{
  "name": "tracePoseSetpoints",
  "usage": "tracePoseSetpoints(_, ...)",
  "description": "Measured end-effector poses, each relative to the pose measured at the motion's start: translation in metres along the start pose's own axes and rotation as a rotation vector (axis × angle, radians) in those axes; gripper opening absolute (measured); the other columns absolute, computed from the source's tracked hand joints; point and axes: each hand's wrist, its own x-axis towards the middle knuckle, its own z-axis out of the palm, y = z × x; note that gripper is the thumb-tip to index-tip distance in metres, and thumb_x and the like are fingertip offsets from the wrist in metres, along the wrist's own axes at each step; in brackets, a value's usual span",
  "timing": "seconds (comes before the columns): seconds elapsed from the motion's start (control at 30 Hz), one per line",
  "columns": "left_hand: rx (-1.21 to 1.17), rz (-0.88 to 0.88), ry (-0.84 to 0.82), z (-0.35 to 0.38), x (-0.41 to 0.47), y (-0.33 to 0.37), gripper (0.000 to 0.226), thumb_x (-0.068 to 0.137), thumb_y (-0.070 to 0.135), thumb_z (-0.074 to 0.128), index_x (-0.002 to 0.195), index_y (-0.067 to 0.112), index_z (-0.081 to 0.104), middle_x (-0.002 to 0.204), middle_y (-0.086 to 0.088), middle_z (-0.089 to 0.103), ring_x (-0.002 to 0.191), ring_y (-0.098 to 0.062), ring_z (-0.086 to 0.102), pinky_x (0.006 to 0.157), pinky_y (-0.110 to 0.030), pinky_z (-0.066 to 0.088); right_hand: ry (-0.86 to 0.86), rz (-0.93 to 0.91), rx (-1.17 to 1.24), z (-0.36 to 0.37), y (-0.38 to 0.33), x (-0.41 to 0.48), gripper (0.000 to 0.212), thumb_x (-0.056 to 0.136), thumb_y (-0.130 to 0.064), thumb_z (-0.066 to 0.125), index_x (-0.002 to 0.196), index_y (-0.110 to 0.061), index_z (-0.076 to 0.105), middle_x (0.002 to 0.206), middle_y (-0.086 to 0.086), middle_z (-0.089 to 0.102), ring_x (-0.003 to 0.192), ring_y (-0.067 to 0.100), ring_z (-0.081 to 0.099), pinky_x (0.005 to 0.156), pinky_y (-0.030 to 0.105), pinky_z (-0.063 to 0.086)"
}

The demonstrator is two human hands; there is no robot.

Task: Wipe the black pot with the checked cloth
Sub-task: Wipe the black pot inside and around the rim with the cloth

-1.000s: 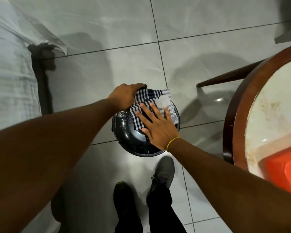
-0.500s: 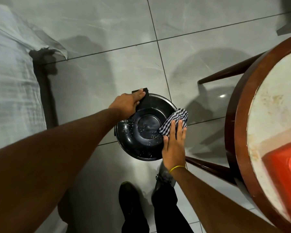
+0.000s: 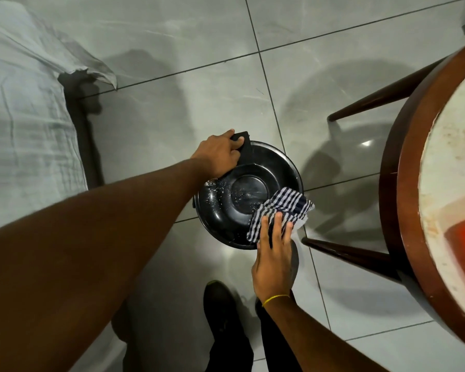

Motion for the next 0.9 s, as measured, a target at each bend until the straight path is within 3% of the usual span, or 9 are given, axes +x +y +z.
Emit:
tracePoseSetpoints(0.17, -0.032, -0.027, -0.024, -0.008, 0.003, -0.002, 0.049, 0.099, 0.047, 0.038, 0.143, 0.038, 0.057, 0.158, -0.009, 0.046, 0.134, -0.037, 0.052, 0.108, -0.042, 0.043, -0.013, -0.281, -0.182, 0.011, 0.017, -0.003, 0.116, 0.078, 0.002, 0.07, 0.17, -0.024, 0.006, 0.18, 0.003, -0.002, 0.165, 0.039, -0.005, 0.13, 0.063, 0.022)
tracePoseSetpoints(0.3, -0.084, -0.087, -0.047, -0.013, 0.008, -0.001, 0.056, 0.097, 0.064, 0.034, 0.113, 0.032, 0.077, 0.117, -0.012, 0.072, 0.107, -0.037, 0.065, 0.094, -0.042, 0.054, 0.003, -0.496, -0.265, 0.01, 0.02, 0.01, 0.112, 0.076, 0.002, 0.063, 0.17, -0.025, 0.007, 0.18, 0.003, 0.001, 0.166, 0.037, 0.0, 0.13, 0.059, 0.012)
tracePoseSetpoints(0.4, -0.108, -0.133, -0.058, -0.016, 0.011, -0.001, 0.062, 0.095, 0.068, 0.036, 0.091, 0.022, 0.077, 0.087, -0.008, 0.072, 0.089, -0.032, 0.067, 0.081, -0.038, 0.055, -0.032, -0.707, -0.303, 0.007, 0.014, 0.026, 0.1, 0.083, -0.006, 0.05, 0.17, -0.025, 0.007, 0.18, 0.003, 0.001, 0.166, 0.036, 0.003, 0.13, 0.058, 0.006)
tracePoseSetpoints(0.47, -0.115, -0.144, -0.063, -0.017, 0.013, -0.001, 0.062, 0.095, 0.069, 0.038, 0.081, 0.02, 0.074, 0.078, -0.007, 0.067, 0.085, -0.03, 0.067, 0.074, -0.035, 0.051, -0.078, -0.853, -0.341, 0.006, 0.005, 0.039, 0.09, 0.089, -0.013, 0.043, 0.17, -0.025, 0.007, 0.18, 0.003, -0.001, 0.166, 0.036, 0.003, 0.13, 0.06, 0.009)
tracePoseSetpoints(0.6, -0.116, -0.153, -0.085, -0.021, 0.015, 0.001, 0.065, 0.095, 0.075, 0.032, 0.077, 0.022, 0.064, 0.084, -0.009, 0.066, 0.082, -0.028, 0.064, 0.073, -0.035, 0.049, -0.158, -1.009, -0.439, 0.006, -0.027, 0.068, 0.082, 0.094, -0.021, 0.046, 0.169, -0.023, 0.013, 0.18, 0.006, -0.003, 0.166, 0.036, -0.006, 0.13, 0.064, 0.009)
tracePoseSetpoints(0.7, -0.115, -0.148, -0.104, -0.024, 0.017, 0.003, 0.074, 0.094, 0.08, 0.025, 0.08, 0.019, 0.065, 0.09, -0.01, 0.069, 0.076, -0.02, 0.061, 0.07, -0.033, 0.044, -0.172, -1.035, -0.457, 0.004, -0.059, 0.09, 0.075, 0.096, -0.029, 0.053, 0.166, -0.021, 0.026, 0.178, 0.01, 0.012, 0.165, 0.038, 0.004, 0.129, 0.068, 0.01)
tracePoseSetpoints(0.8, -0.049, -0.154, -0.134, -0.031, 0.016, 0.004, 0.093, 0.087, 0.087, 0.014, 0.116, 0.018, 0.07, 0.113, -0.013, 0.07, 0.098, -0.028, 0.064, 0.093, -0.045, 0.047, -0.153, -0.959, -0.46, -0.001, -0.093, 0.111, 0.069, 0.096, -0.033, 0.055, 0.162, -0.019, 0.038, 0.174, 0.012, 0.026, 0.162, 0.04, 0.015, 0.128, 0.069, 0.013)
tracePoseSetpoints(0.83, 0.004, -0.161, -0.143, -0.035, 0.016, 0.005, 0.097, 0.084, 0.09, 0.01, 0.121, 0.023, 0.069, 0.121, -0.012, 0.07, 0.109, -0.031, 0.062, 0.105, -0.054, 0.04, -0.137, -0.904, -0.449, -0.004, -0.103, 0.118, 0.067, 0.096, -0.034, 0.055, 0.16, -0.019, 0.041, 0.173, 0.012, 0.03, 0.161, 0.04, 0.019, 0.127, 0.069, 0.013)
tracePoseSetpoints(0.9, 0.109, -0.174, -0.173, -0.04, 0.018, 0.006, 0.102, 0.077, 0.094, 0.001, 0.124, 0.032, 0.068, 0.131, -0.009, 0.067, 0.128, -0.034, 0.056, 0.118, -0.069, 0.013, -0.1, -0.762, -0.402, -0.011, -0.122, 0.131, 0.064, 0.096, -0.034, 0.055, 0.157, -0.019, 0.046, 0.169, 0.011, 0.038, 0.16, 0.038, 0.024, 0.128, 0.067, 0.014)
